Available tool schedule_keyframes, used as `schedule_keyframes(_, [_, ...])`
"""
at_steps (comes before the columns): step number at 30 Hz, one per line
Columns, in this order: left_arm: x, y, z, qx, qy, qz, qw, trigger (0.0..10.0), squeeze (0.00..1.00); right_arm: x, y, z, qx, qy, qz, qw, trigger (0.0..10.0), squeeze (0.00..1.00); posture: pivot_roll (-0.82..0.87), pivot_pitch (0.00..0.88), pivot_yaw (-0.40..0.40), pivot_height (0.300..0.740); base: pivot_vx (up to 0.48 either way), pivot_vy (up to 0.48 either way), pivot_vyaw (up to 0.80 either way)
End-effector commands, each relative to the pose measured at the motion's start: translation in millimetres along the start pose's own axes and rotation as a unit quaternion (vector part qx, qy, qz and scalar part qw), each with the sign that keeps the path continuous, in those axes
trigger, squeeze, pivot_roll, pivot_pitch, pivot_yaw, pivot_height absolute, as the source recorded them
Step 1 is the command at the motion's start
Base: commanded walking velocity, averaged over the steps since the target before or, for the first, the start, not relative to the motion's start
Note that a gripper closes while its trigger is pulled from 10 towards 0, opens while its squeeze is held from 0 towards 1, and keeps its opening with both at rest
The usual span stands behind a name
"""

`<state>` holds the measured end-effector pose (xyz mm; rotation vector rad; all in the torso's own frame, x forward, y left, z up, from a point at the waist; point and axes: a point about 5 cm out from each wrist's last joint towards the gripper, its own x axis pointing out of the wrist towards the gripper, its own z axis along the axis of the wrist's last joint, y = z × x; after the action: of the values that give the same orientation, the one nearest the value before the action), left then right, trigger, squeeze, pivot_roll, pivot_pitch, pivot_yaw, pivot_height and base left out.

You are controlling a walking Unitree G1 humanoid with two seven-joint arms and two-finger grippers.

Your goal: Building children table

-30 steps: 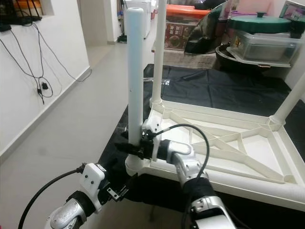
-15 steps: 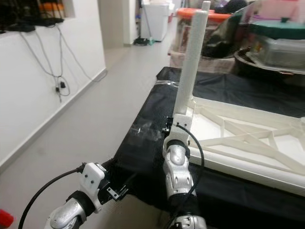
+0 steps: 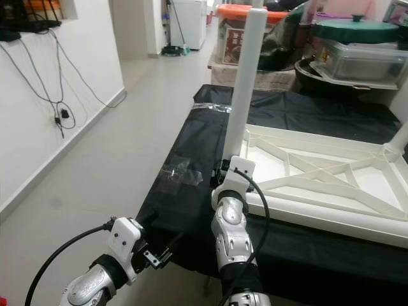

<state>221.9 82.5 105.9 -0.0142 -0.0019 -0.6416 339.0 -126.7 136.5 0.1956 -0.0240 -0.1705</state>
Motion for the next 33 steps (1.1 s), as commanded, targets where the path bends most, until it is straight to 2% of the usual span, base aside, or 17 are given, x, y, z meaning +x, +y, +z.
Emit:
schedule_keyframes(1, [-1.1,-0.2,-2,-0.011,0.005,0.001,1.0,10.0,0.0,2.9,16.1,7,0.035,-0.009,0.046,0.998,10.0,0.0,0.02,0.0,-0.026,0.74,0.0,0.0,0.0])
schedule_keyframes(4, [-0.8,0.0,-3,-0.01,0.005,0.0,1.0,10.0,0.0,10.8,16.6,11,0.037,-0.001,0.188,0.981,10.0,0.0,0.02,0.0,-0.027,0.74,0.0,0.0,0.0])
schedule_keyframes(9, [-0.6,0.0,-3,-0.01,0.006,0.0,1.0,10.0,0.0,15.6,13.4,12,0.042,0.033,0.288,0.956,10.0,0.0,0.02,0.0,-0.025,0.74,0.0,0.0,0.0])
schedule_keyframes(13, [-0.1,-0.2,-4,-0.01,0.006,-0.001,1.0,10.0,0.0,12.7,20.6,21,0.055,0.05,0.423,0.903,10.0,0.0,0.03,0.0,-0.028,0.74,0.0,0.0,0.0])
schedule_keyframes(15, [0.0,-0.2,-4,-0.01,0.006,-0.001,1.0,10.0,0.0,12.0,21.9,22,0.058,0.052,0.44,0.894,10.0,0.0,0.03,0.0,-0.028,0.74,0.0,0.0,0.0])
schedule_keyframes(16, [0.1,-0.3,-4,-0.01,0.006,-0.001,1.0,10.0,0.0,11.6,23.6,23,0.059,0.056,0.463,0.883,10.0,0.0,0.03,0.0,-0.029,0.74,0.0,0.0,0.0])
schedule_keyframes(17, [0.2,-0.5,-4,-0.009,0.006,-0.001,1.0,10.0,0.0,8.4,26.9,24,0.058,0.067,0.508,0.857,10.0,0.0,0.03,0.0,-0.032,0.74,0.0,0.0,0.0])
schedule_keyframes(18, [0.2,-0.5,-4,-0.009,0.006,-0.001,1.0,10.0,0.0,8.4,26.9,24,0.058,0.067,0.508,0.857,10.0,0.0,0.03,0.0,-0.032,0.74,0.0,0.0,0.0])
schedule_keyframes(21, [0.4,-1.2,-5,-0.009,0.006,-0.001,1.0,10.0,0.0,-0.9,30.3,21,0.051,0.098,0.61,0.785,10.0,0.0,0.03,0.0,-0.033,0.74,0.0,0.0,0.0])
schedule_keyframes(23, [0.4,-1.2,-5,-0.009,0.006,-0.001,1.0,10.0,0.0,-0.9,30.3,21,0.051,0.098,0.61,0.785,10.0,0.0,0.03,0.0,-0.033,0.74,0.0,0.0,0.0])
schedule_keyframes(24, [0.5,-2.0,-5,-0.01,0.006,-0.001,1.0,10.0,0.0,-7.4,30.2,15,0.037,0.125,0.656,0.744,10.0,0.0,0.04,0.0,-0.037,0.74,0.0,0.0,0.0])
schedule_keyframes(25, [0.5,-2.0,-5,-0.01,0.006,-0.001,1.0,10.0,0.0,-7.4,30.2,15,0.037,0.125,0.656,0.744,10.0,0.0,0.04,0.0,-0.037,0.74,0.0,0.0,0.0])
schedule_keyframes(26, [0.5,-2.2,-5,-0.01,0.006,-0.001,1.0,10.0,0.0,-9.3,29.9,13,0.033,0.131,0.669,0.731,10.0,0.0,0.04,0.0,-0.037,0.74,0.0,0.0,0.0])
schedule_keyframes(28, [0.4,-2.6,-5,-0.01,0.006,-0.001,1.0,10.0,0.0,-10.2,31.4,12,0.029,0.137,0.677,0.722,10.0,0.0,0.04,0.0,-0.039,0.74,0.0,0.0,0.0])
schedule_keyframes(31, [0.3,-2.8,-5,-0.011,0.006,-0.001,1.0,10.0,0.0,-10.2,33.6,11,0.029,0.139,0.68,0.72,10.0,0.0,0.04,0.0,-0.039,0.74,0.0,0.0,0.0])
schedule_keyframes(32, [0.1,-3.0,-5,-0.011,0.006,-0.001,1.0,10.0,0.0,-9.8,35.0,10,0.029,0.141,0.68,0.719,0.0,0.0,0.04,0.0,-0.039,0.74,0.0,0.0,0.0])
schedule_keyframes(33, [0.1,-3.0,-5,-0.011,0.006,-0.001,1.0,10.0,0.0,-9.8,35.0,10,0.029,0.141,0.68,0.719,0.0,0.0,0.04,0.0,-0.039,0.74,0.0,0.0,0.0])
